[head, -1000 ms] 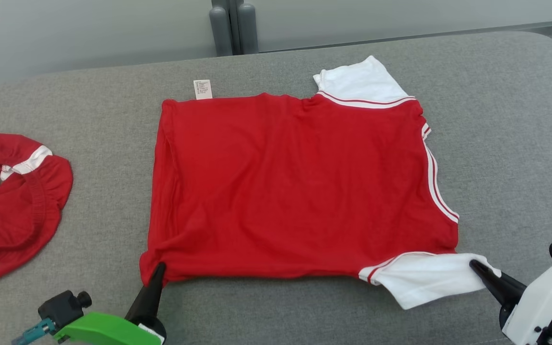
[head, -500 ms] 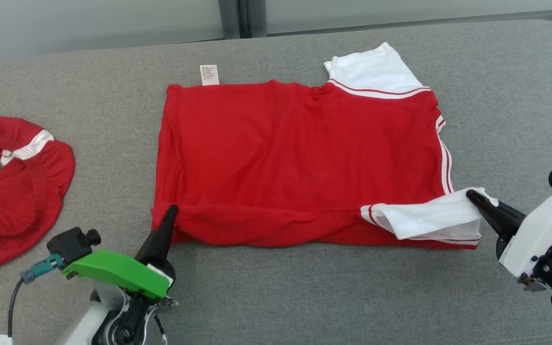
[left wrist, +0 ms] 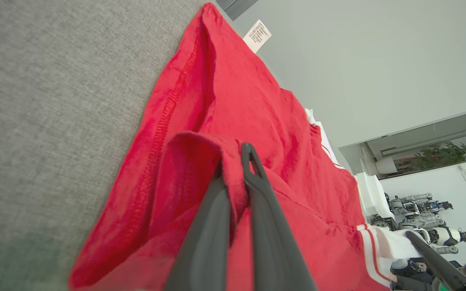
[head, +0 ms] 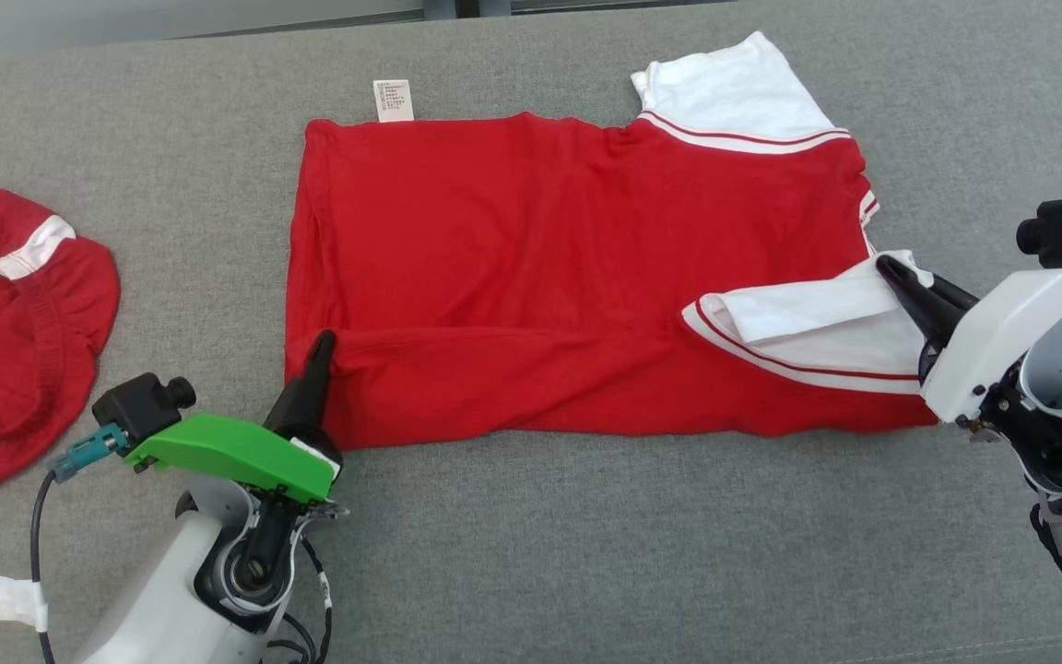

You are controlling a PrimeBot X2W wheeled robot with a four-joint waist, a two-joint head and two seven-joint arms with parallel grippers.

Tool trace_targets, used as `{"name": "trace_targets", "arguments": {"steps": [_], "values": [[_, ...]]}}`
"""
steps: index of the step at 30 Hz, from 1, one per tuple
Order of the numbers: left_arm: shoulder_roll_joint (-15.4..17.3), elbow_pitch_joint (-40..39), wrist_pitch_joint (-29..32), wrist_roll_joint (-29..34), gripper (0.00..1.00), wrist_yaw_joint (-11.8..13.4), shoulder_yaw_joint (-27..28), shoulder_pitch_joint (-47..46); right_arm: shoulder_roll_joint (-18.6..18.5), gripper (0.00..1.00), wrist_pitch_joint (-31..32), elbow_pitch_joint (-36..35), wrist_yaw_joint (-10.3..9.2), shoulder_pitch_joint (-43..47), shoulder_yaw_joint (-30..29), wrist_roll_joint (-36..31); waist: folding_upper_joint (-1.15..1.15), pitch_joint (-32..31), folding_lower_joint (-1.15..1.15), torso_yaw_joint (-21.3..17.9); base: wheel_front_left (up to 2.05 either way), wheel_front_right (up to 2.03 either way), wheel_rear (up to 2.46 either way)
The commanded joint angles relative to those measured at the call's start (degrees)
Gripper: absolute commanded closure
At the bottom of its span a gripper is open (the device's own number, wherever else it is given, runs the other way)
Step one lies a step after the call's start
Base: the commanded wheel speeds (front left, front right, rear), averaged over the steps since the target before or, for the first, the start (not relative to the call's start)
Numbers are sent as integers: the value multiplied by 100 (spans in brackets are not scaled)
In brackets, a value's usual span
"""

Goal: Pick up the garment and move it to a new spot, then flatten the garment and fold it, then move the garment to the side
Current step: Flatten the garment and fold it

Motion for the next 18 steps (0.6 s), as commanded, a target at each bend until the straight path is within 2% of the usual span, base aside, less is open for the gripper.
{"name": "trace_targets", "arguments": {"steps": [1, 3, 4, 5, 6, 7, 8, 14, 18], "values": [[-21, 73, -33, 75, 100, -46, -2, -120, -62, 100, -119, 115, 0, -152, 70, -18, 0, 66, 0, 43, 0, 0, 0], [-80, 186, -61, 112, 100, -71, -8, -224, -129, 100, -325, 325, 0, -323, 207, -58, 0, 118, 0, 73, 0, 0, 0], [-105, 232, -73, 121, 91, -85, -7, -266, -135, 100, -404, 390, 0, -387, 282, -92, 0, 139, 0, 84, 0, 0, 0], [-123, 264, -79, 120, 67, -95, -8, -294, -127, 84, -501, 438, 0, -438, 313, -108, 0, 148, 0, 90, 0, 0, 0], [-142, 295, -66, 121, 37, -103, -23, -324, -118, 0, -626, 506, 0, -507, 344, -117, 0, 160, 0, 100, 0, 0, 0], [-158, 324, -62, 130, 27, -112, -31, -353, -116, 0, -715, 567, 0, -548, 370, -115, 0, 167, 0, 108, 0, 0, 0], [-175, 352, -63, 142, 0, -120, -37, -390, -120, 0, -837, 639, 0, -601, 416, -138, 0, 176, 0, 117, 0, 0, 0], [-250, 518, -169, 166, 0, -179, -5, -486, -100, 0, -1552, 853, 0, -819, 651, -71, 0, 143, 0, 136, 0, 0, 0], [-183, 509, -412, 330, 0, -238, 112, -367, -161, 0, -1957, 935, 0, -773, 680, -78, 0, 43, 0, 126, 0, 0, 0]]}}
